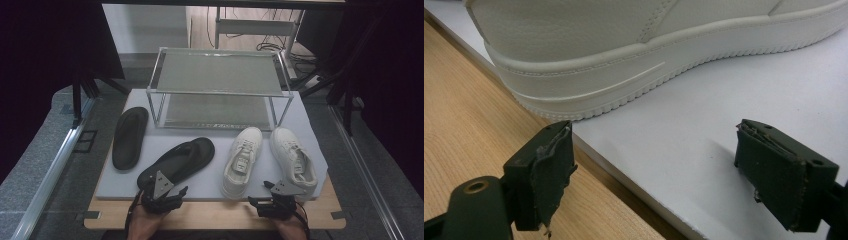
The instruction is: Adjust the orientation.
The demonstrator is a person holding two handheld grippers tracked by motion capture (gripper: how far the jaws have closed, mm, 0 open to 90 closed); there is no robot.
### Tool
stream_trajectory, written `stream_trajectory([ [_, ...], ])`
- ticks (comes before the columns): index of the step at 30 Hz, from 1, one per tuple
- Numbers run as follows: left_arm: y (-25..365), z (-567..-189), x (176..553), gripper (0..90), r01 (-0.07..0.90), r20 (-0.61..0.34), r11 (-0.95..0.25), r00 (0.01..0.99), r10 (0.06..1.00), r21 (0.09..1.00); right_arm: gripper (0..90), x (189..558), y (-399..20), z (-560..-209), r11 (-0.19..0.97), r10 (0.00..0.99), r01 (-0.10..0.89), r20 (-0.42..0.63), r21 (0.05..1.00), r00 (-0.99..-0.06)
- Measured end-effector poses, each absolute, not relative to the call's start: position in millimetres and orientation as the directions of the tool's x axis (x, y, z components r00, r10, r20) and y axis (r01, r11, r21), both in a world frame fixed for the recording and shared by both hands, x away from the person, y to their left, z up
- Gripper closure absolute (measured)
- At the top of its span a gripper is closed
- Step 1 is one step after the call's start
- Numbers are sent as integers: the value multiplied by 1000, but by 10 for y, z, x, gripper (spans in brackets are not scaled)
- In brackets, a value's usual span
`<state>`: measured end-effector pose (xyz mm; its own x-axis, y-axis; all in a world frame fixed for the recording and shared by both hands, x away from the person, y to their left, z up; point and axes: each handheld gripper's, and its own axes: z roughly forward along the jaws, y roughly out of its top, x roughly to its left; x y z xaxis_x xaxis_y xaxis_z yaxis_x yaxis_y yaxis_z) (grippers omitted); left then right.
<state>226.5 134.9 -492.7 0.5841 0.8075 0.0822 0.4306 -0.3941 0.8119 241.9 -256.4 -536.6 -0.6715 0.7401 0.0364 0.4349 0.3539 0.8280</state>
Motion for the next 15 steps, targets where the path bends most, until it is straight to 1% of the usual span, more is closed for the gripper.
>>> stream_trajectory([
  [7, 1547, -4885, 2314, 376, 443, 83, -369, 544, 835, 817, 179, 2418, -2564, -5365, 350, 745, 435, 34, 830, -666],
  [12, 1656, -4861, 2342, 379, 449, 88, -359, 518, 851, 818, 178, 2425, -2552, -5364, 351, 753, 431, 24, 831, -658],
  [15, 1724, -4859, 2375, 378, 455, 95, -355, 501, 860, 817, 171, 2454, -2542, -5365, 365, 767, 430, -5, 825, -642],
])
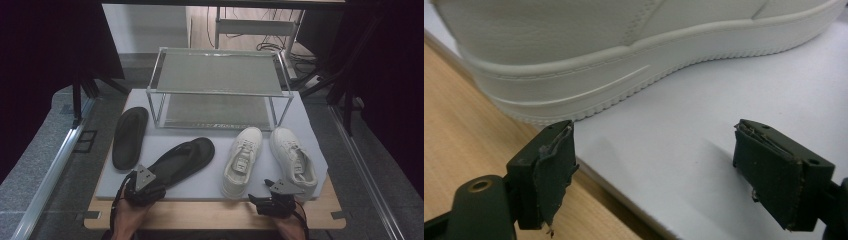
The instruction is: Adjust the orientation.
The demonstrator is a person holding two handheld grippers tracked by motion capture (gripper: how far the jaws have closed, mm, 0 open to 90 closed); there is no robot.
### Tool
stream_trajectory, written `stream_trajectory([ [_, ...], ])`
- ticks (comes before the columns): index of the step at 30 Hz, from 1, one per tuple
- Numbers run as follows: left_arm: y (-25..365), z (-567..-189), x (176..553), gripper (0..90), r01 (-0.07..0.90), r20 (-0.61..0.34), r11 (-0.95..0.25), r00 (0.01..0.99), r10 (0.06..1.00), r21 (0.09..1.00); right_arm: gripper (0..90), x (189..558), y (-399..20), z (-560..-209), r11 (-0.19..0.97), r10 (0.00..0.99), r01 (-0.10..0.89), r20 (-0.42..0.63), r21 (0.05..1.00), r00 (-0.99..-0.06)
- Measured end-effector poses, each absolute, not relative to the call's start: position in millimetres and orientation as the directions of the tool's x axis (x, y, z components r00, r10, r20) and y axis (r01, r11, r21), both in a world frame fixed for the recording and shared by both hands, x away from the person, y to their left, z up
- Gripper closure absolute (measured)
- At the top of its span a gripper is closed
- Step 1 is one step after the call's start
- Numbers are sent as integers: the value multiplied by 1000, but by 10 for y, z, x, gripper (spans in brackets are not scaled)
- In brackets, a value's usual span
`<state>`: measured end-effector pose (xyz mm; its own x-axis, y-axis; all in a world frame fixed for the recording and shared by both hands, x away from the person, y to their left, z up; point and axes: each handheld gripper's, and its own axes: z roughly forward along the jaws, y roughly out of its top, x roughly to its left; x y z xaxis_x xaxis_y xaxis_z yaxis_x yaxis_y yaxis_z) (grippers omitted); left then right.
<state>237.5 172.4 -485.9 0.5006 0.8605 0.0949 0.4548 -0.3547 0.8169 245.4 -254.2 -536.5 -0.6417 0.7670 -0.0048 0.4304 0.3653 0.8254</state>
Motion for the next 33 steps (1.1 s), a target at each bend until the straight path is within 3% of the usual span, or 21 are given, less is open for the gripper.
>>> stream_trajectory([
  [18, 2068, -4907, 2486, 404, 497, 116, -329, 412, 904, 803, 176, 2487, -2559, -5367, 347, 785, 444, 2, 826, -619],
  [23, 2195, -4915, 2523, 464, 515, 108, -310, 384, 917, 799, 177, 2485, -2557, -5367, 345, 788, 445, 2, 826, -616],
  [33, 2314, -5012, 2562, 726, 562, 120, -308, 347, 930, 768, 176, 2479, -2548, -5368, 341, 793, 448, 3, 826, -610],
])
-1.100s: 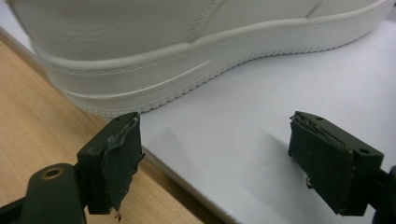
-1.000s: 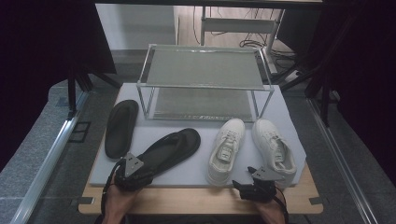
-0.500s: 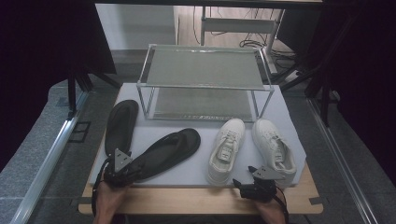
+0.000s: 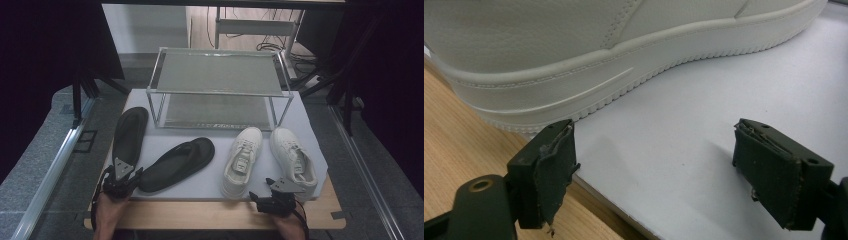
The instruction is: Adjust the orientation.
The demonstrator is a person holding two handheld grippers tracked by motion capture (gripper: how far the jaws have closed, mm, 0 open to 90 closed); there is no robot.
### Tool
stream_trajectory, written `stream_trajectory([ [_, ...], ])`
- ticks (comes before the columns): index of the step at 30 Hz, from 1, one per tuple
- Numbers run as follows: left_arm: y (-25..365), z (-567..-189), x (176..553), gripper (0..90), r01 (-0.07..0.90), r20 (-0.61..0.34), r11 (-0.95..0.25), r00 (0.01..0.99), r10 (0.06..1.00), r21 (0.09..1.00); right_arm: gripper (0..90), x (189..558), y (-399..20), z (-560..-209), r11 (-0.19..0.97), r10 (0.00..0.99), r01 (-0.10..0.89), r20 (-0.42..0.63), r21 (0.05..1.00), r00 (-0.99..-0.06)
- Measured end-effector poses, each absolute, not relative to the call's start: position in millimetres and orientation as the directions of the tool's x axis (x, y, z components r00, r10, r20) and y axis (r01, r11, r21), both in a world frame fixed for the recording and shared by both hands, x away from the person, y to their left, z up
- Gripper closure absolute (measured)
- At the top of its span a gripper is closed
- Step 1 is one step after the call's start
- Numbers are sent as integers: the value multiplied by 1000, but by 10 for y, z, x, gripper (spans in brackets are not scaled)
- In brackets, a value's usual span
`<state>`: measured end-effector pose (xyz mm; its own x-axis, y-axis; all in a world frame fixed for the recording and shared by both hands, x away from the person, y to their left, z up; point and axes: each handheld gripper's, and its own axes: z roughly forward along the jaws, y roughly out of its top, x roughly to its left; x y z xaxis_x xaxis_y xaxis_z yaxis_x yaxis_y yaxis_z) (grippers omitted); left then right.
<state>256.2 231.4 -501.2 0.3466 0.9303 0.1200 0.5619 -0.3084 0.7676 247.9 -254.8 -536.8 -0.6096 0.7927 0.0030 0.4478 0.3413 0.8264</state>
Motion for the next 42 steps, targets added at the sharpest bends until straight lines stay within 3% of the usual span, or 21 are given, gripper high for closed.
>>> stream_trajectory([
  [6, 2366, -5064, 2574, 834, 585, 113, -306, 343, 933, 751, 176, 2477, -2545, -5368, 340, 794, 449, 3, 827, -607],
  [16, 2349, -5116, 2571, 893, 597, 81, -295, 358, 930, 746, 175, 2477, -2542, -5368, 338, 795, 450, 4, 826, -606],
  [37, 2096, -5102, 2459, 882, 598, -28, -308, 485, 874, 740, 175, 2477, -2540, -5369, 338, 797, 451, 5, 826, -605],
  [42, 2054, -5111, 2584, 858, 600, -14, -336, 502, 865, 726, 175, 2477, -2540, -5368, 338, 796, 451, 5, 826, -605],
])
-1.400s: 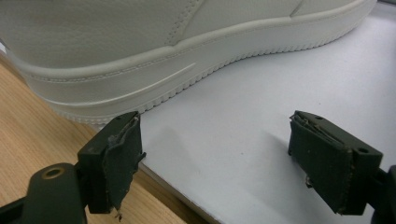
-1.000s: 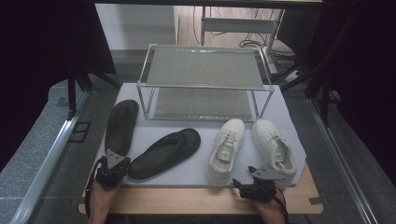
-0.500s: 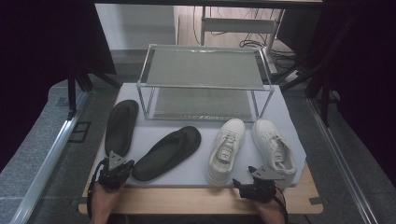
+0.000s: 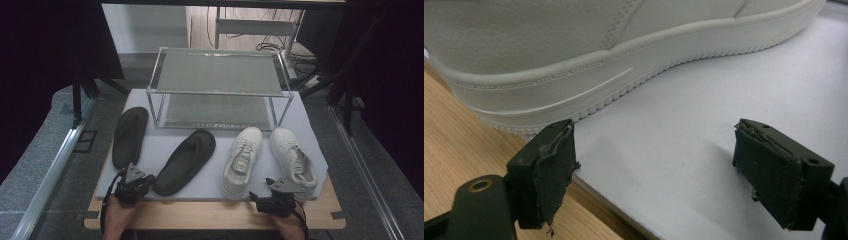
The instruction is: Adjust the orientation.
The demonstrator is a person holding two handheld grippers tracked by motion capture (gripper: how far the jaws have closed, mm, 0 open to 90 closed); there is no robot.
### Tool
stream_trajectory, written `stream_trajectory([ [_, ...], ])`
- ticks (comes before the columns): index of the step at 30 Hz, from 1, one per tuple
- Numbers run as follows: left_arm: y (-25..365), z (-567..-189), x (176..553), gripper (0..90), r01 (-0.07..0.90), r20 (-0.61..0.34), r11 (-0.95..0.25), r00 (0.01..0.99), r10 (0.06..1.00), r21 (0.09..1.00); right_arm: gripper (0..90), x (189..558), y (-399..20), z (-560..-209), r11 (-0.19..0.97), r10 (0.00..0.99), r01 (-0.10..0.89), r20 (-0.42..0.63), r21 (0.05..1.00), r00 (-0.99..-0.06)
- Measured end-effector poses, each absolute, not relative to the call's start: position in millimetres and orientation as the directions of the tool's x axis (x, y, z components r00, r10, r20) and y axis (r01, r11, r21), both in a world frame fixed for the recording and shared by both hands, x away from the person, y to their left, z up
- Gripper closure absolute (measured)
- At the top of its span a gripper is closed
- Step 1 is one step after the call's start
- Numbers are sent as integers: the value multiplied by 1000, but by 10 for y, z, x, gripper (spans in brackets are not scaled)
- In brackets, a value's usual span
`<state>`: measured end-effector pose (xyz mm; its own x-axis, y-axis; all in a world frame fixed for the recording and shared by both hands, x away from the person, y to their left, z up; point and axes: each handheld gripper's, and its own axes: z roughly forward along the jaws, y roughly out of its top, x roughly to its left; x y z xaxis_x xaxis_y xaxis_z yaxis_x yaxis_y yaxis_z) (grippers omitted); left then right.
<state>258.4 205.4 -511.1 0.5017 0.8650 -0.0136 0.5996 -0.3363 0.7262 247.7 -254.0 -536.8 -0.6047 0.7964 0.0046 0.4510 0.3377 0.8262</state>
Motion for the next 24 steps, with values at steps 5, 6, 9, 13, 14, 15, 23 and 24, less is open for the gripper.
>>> stream_trajectory([
  [5, 2015, -5129, 2741, 866, 604, -16, -346, 511, 859, 718, 175, 2477, -2540, -5368, 337, 796, 451, 5, 826, -605],
  [6, 2001, -5128, 2770, 878, 606, -21, -347, 515, 857, 716, 175, 2477, -2540, -5369, 337, 797, 451, 5, 826, -605],
  [9, 1911, -5104, 2799, 897, 603, -50, -347, 542, 839, 719, 175, 2478, -2541, -5368, 338, 797, 451, 4, 826, -604],
  [13, 1818, -5098, 2785, 897, 597, -53, -362, 563, 825, 716, 175, 2477, -2541, -5368, 338, 797, 451, 4, 826, -604],
  [14, 1766, -5102, 2786, 897, 592, -57, -365, 573, 817, 718, 175, 2477, -2541, -5368, 337, 797, 451, 4, 827, -604],
  [15, 1744, -5103, 2789, 896, 591, -58, -369, 579, 813, 718, 175, 2477, -2541, -5369, 337, 797, 451, 4, 827, -604],
  [23, 1660, -5089, 2925, 894, 589, -58, -367, 578, 814, 720, 175, 2478, -2541, -5368, 338, 797, 450, 4, 826, -604],
  [24, 1653, -5086, 2961, 894, 590, -57, -366, 576, 815, 720, 175, 2478, -2541, -5369, 337, 797, 451, 4, 826, -604],
])
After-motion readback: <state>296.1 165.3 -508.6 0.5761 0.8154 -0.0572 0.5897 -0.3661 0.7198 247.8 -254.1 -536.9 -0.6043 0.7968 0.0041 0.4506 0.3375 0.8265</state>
